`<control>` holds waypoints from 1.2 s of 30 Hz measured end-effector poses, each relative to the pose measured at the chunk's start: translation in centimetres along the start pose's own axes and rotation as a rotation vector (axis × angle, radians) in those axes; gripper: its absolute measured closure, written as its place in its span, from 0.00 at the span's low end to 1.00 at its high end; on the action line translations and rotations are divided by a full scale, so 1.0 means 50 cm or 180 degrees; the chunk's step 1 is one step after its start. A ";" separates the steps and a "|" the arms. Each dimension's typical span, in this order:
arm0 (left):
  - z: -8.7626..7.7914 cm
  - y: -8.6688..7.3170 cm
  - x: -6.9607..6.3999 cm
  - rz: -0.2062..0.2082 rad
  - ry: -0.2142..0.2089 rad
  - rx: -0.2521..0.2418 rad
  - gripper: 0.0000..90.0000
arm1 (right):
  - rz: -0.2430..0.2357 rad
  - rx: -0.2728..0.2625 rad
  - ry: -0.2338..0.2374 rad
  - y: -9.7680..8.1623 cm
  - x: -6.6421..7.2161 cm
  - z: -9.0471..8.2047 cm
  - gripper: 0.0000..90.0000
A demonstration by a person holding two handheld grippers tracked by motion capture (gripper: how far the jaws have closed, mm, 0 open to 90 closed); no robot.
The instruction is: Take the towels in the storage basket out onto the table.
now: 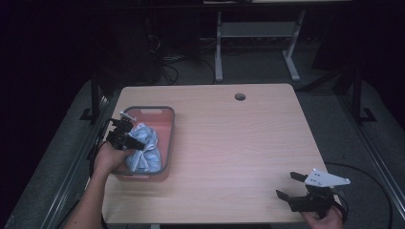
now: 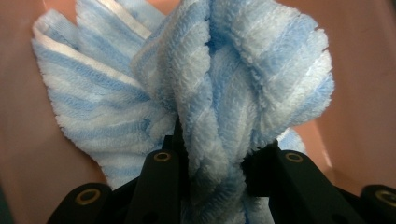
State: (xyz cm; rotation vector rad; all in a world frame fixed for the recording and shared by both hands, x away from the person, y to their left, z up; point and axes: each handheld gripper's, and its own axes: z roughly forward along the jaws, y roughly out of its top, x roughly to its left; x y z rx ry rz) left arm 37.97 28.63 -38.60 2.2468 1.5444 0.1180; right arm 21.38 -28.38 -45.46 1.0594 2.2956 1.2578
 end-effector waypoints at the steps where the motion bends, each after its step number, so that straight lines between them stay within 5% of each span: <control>1: -0.004 -0.001 0.001 -0.0001 -0.0019 -0.0025 0.79 | 0.0017 -0.0007 -0.0011 0.000 0.000 -0.002 0.16; 9: -0.051 0.005 -0.005 0.0017 -0.0164 -0.0229 0.79 | 0.0042 -0.0070 -0.0056 0.002 -0.005 -0.008 0.16; 36: -0.184 0.055 -0.044 0.0095 -0.0201 -0.0602 0.79 | 0.0029 -0.0092 -0.0090 0.005 -0.009 -0.010 0.16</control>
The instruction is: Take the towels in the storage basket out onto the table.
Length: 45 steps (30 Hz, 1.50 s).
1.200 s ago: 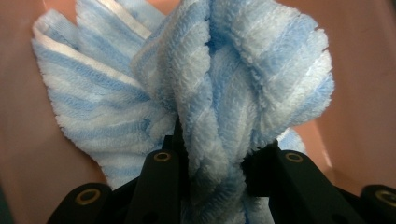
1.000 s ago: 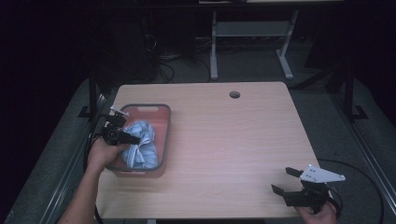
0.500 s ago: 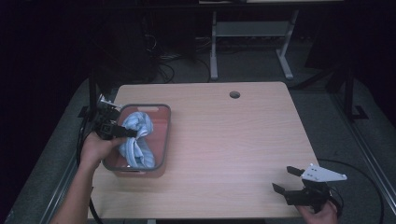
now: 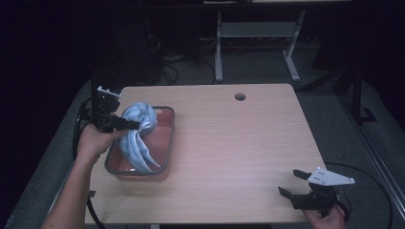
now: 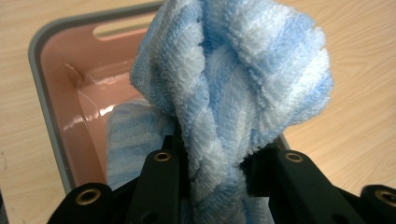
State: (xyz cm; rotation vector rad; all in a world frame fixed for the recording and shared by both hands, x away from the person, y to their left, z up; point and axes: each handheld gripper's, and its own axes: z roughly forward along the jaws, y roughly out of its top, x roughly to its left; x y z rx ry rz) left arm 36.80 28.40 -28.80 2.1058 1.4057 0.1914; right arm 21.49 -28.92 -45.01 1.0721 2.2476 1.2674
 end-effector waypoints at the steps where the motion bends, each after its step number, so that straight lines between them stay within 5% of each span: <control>1: -0.002 0.003 -0.001 0.0004 -0.0007 -0.0007 0.79 | -0.0001 -0.0004 -0.0003 0.000 0.000 0.000 0.16; 17: -0.064 0.064 -0.041 0.0065 -0.0012 -0.0132 0.79 | 0.0015 -0.0001 -0.0012 0.002 -0.001 0.002 0.16; 45: -0.064 0.151 -0.150 0.0335 -0.0243 -0.0144 0.79 | 0.0057 -0.0015 -0.0034 -0.001 -0.008 -0.002 0.16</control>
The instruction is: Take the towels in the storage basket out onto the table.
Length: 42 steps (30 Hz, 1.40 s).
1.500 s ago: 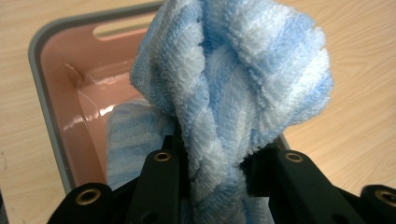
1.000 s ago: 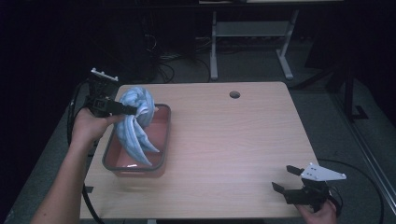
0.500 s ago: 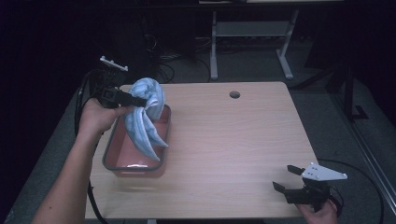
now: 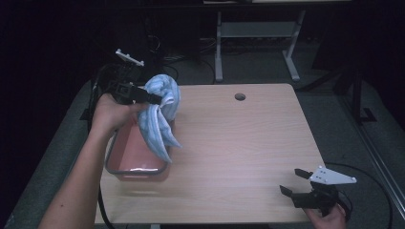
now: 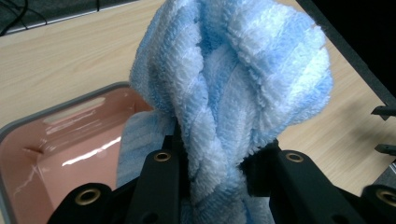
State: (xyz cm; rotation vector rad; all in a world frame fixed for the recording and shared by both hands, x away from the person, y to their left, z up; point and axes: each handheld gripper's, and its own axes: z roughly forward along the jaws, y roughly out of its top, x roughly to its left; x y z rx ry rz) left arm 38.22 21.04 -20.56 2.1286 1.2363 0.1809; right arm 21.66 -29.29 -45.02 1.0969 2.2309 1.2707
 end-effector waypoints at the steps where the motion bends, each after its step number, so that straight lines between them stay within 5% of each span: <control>1: 0.000 0.004 -0.005 0.0007 0.0004 0.0001 0.79 | -0.0007 0.0002 0.0002 0.000 0.000 0.000 0.16; 16: 0.040 0.046 -0.075 0.0196 -0.0164 0.0029 0.79 | 0.0010 -0.0024 0.0006 0.000 -0.002 -0.003 0.16; 42: 0.214 0.079 -0.177 0.0416 -0.0378 0.0260 0.78 | 0.0005 -0.0042 0.0017 0.001 -0.002 -0.007 0.16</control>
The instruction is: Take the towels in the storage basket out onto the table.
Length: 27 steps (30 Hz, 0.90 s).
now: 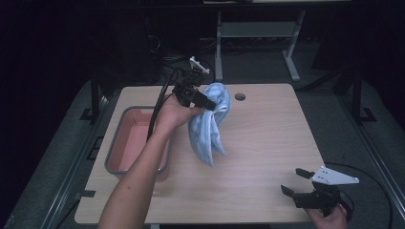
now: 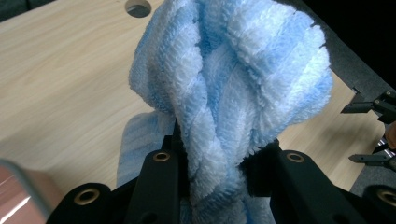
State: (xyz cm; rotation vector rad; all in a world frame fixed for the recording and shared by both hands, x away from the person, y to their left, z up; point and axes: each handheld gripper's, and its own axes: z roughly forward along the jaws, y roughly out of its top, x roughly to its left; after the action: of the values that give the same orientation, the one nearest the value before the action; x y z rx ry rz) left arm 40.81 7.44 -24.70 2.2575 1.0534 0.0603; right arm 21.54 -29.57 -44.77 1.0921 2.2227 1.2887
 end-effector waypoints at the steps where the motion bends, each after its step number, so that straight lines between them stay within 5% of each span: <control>1: 0.008 0.001 -0.002 0.0004 -0.0012 0.0011 0.78 | -0.0003 -0.0004 -0.0001 0.000 0.000 -0.001 0.16; 12: 0.113 0.005 -0.033 0.0119 -0.0143 0.0205 0.77 | -0.0018 -0.0021 -0.0002 -0.001 -0.004 -0.004 0.16; 27: 0.222 -0.028 -0.036 0.0013 -0.0287 0.0234 0.76 | -0.0022 -0.0002 0.0008 -0.003 -0.004 -0.002 0.16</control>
State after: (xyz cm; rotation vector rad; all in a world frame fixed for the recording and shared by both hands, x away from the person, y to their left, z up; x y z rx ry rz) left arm 41.93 0.97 -33.91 2.3054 1.0185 -0.0791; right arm 21.55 -29.84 -44.83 1.0822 2.2259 1.2888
